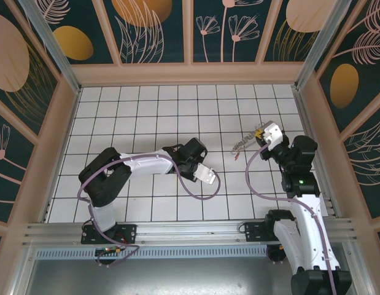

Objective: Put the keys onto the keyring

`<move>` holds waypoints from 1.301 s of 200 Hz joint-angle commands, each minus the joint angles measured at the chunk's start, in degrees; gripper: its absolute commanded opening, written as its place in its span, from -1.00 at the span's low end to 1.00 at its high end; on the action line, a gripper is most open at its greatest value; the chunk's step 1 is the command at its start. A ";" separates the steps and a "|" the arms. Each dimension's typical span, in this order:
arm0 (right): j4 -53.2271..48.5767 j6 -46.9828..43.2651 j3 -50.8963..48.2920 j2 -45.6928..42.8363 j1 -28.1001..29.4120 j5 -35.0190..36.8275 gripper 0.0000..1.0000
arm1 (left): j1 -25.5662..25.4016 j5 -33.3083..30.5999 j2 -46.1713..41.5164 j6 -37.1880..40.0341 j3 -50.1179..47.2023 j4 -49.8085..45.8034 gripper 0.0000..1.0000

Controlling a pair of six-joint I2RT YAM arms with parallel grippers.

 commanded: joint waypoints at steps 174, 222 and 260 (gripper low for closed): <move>1.82 -0.38 -0.47 -1.29 -0.28 0.46 -1.00 | 0.39 3.75 7.18 -4.24 6.52 1.41 -0.51; 1.33 -0.52 -0.14 -1.35 -0.27 0.53 -1.00 | 0.43 4.90 8.06 -4.52 6.64 1.15 -0.41; 1.25 -0.59 -0.03 -1.33 -0.30 0.63 -1.00 | 0.43 3.98 7.30 -3.35 4.64 2.03 -0.31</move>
